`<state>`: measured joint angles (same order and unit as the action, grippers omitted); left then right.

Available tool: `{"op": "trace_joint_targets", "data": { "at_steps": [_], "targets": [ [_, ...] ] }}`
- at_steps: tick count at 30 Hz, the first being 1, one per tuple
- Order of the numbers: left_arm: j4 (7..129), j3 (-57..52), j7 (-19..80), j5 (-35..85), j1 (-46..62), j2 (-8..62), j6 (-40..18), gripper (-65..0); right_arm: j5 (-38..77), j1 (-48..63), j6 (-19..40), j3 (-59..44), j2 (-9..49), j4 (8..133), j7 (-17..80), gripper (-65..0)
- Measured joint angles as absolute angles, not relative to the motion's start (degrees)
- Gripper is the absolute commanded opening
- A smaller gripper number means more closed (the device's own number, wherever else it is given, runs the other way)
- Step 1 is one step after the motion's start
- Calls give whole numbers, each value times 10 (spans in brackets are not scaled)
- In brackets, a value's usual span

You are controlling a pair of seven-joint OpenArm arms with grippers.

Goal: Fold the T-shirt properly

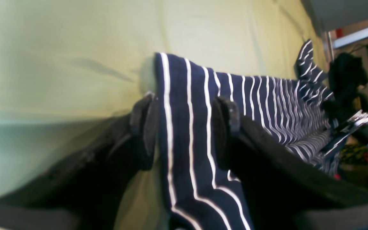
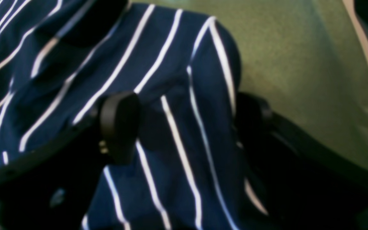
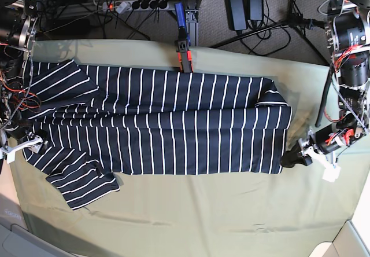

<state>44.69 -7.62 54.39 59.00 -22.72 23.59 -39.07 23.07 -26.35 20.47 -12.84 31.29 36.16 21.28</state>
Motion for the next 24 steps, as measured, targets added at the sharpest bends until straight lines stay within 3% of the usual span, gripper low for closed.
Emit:
{"op": "trace_joint_targets", "data": {
  "at_steps": [10, 17, 19, 22, 24],
  "targets": [
    [437, -51, 488, 535, -234, 197, -391, -347, 230, -263, 205, -128, 313, 362, 215, -205],
    [437, -50, 484, 529, -232, 192, -391, -635, 231, -263, 205, -128, 313, 362, 215, -211],
    [437, -50, 481, 533, -232, 192, -391, -650, 230, -263, 205, -128, 313, 362, 216, -323],
    [437, -50, 486, 561, -232, 196, -391, -650, 230, -262, 205, -128, 314, 362, 222, -642],
    [438, -50, 517, 593, -232, 200, -391, -650, 240, -262, 205, -128, 314, 362, 229, -650]
  ]
}}
